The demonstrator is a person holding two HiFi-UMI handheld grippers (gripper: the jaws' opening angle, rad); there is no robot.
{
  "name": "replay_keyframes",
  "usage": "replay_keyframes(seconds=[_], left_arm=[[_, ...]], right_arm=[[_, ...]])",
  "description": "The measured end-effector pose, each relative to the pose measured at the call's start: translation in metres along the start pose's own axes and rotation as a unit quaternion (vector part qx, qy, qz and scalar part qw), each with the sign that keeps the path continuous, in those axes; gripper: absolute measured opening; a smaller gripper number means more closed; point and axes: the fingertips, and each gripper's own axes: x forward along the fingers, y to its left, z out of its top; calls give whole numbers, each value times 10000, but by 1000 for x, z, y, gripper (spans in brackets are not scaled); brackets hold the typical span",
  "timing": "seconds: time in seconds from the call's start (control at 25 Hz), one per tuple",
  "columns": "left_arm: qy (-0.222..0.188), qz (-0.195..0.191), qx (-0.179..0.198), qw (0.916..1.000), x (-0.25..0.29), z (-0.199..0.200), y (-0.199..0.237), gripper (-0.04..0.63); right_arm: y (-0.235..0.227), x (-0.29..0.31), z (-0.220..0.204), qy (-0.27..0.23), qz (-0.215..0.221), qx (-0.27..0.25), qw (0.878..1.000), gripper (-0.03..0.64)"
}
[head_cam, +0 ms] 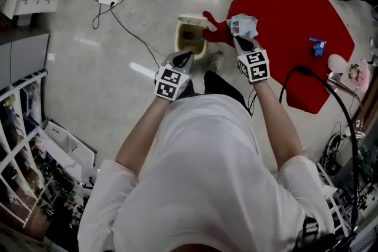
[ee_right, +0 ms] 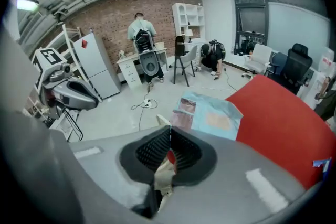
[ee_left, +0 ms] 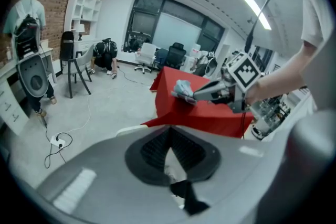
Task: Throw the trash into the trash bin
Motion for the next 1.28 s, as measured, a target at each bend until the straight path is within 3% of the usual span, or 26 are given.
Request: replay_keyframes(seconds=[0.24,0.56,1.08,1.28], left_arm=[[-11,62,-150,9999,-18,-18,18,5],[5,153,-313,9994,-38,-41,53,5],[220,189,-735,9969,-20,-94,103,5],[349,256,-458,9980,1,-117,122,5]], right_arm=[[81,17,4,0,579,-215,9981,3],[139,44,20,-25,1026,-245,9944,3],[158,121,-23,346,1231,252,9915,3],[160,168,-58,502,1309,457,9891,3]])
